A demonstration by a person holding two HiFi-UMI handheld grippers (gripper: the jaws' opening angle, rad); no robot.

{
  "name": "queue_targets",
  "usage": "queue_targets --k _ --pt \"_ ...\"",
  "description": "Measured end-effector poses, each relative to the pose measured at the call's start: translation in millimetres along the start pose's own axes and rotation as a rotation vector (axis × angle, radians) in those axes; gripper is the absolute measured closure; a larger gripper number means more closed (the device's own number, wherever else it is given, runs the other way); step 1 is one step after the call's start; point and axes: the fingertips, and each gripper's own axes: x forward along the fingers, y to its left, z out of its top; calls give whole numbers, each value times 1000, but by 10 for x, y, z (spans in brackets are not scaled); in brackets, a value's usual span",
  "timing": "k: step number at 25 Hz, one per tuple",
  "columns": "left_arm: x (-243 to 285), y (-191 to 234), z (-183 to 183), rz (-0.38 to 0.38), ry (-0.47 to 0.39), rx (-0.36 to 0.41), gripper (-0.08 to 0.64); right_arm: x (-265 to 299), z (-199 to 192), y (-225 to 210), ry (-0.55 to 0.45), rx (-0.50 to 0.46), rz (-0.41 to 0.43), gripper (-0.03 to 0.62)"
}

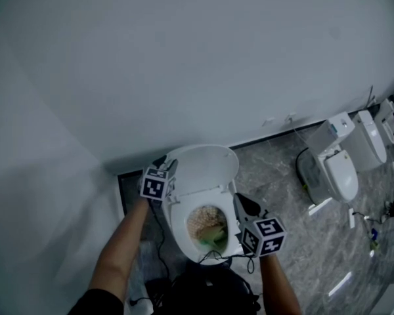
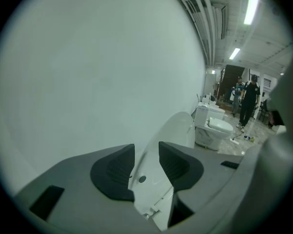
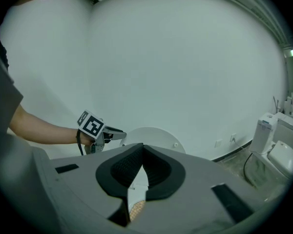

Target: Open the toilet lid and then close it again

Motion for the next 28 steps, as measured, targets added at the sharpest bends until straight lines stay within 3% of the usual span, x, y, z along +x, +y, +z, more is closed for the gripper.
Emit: queue_targets --k 6,12,28 --pt "186 -12 -78 -21 42 33 411 -106 -166 -110 31 18 -33 581" --pt "159 -22 -47 -5 13 24 413 -216 -255 -213 41 46 -49 581" --pt "-373 -580 -337 -25 -12 23 422 -476 -704 -91 73 79 33 582"
